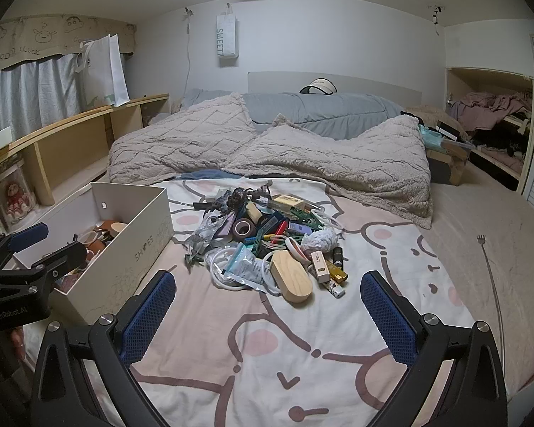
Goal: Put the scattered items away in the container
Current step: 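Move the right tool toward the pile of items on the bed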
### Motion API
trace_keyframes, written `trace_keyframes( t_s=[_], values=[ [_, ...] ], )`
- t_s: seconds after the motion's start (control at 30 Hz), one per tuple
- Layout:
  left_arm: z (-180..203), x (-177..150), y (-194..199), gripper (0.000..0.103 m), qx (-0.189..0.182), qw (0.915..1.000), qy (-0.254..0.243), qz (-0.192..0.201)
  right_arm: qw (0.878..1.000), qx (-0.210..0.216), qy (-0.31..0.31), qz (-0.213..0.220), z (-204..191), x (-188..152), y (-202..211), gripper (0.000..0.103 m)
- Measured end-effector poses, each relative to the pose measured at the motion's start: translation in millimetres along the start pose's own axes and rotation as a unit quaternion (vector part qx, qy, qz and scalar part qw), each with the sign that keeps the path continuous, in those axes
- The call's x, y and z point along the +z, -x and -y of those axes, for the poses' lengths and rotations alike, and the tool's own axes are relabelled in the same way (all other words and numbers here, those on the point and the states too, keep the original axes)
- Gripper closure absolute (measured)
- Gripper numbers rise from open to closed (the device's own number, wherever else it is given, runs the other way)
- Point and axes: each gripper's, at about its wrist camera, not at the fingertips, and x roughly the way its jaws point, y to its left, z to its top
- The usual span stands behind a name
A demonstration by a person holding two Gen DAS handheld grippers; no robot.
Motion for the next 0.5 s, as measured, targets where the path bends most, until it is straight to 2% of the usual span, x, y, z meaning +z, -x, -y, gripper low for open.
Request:
trace_keyframes(
  t_s=[0.5],
  values=[
    [6,-8,-7,0.0,-0.012,0.9998,-0.004,-0.013,1.0,0.0,-0.012,-0.018,5,-7,-11,0.0]
  ],
)
